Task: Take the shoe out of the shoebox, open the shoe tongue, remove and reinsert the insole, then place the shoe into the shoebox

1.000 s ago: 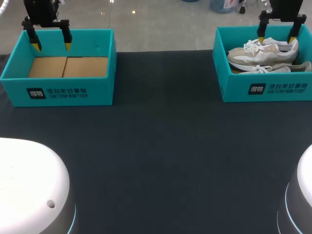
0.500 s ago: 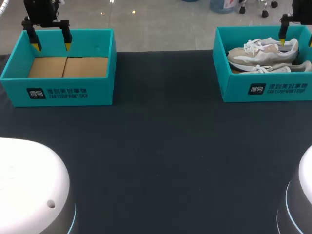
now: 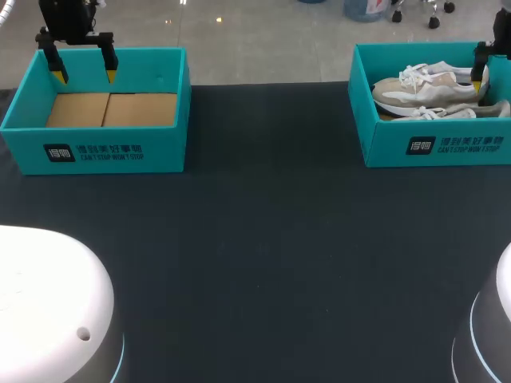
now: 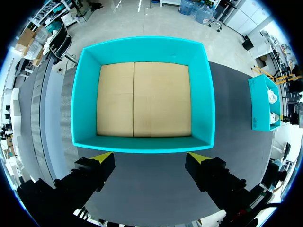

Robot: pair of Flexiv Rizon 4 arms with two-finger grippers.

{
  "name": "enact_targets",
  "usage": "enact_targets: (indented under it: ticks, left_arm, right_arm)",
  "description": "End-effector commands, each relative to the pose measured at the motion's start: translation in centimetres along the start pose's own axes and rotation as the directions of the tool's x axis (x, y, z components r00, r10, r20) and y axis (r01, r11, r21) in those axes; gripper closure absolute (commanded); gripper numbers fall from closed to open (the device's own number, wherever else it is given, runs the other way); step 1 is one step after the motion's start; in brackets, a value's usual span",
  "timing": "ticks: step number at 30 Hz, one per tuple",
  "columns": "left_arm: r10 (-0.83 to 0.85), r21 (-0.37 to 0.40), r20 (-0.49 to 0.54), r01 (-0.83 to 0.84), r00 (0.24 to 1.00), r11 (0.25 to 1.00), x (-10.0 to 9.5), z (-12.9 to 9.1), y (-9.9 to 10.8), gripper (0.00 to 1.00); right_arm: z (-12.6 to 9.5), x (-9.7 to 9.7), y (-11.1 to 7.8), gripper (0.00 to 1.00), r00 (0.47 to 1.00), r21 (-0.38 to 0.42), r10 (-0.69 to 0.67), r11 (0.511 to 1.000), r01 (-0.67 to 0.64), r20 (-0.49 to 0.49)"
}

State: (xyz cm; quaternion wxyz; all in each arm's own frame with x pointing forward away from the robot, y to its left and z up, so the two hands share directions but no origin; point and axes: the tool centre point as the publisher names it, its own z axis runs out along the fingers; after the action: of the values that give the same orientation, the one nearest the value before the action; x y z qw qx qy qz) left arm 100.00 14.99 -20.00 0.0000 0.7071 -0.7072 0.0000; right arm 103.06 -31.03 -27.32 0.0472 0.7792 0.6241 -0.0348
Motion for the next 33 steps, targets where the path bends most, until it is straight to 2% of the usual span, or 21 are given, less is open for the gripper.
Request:
enact_targets:
  ticks: [1,15,33]
  left_arm:
    - [0.000,0.000,0.000,0.000,1.000,1.000,0.0,0.0,0.0,0.00]
    - [0.000,0.000,0.000,0.000,1.000,1.000,0.0,0.0,0.0,0.00]
    - [0.000,0.000,0.000,0.000,1.000,1.000,0.0,0.0,0.0,0.00]
  right_arm:
    - [1.6,-0.7,0.5,0.00,1.000,0.004,0.002,1.000,-0.002,-0.004]
    - [5.0,-1.8,1.6,0.00,0.997,-0.006,-0.080,0.997,0.080,-0.020]
    - [9.5,-2.4,1.7,0.00,0.998,0.000,-0.060,0.998,0.060,-0.001]
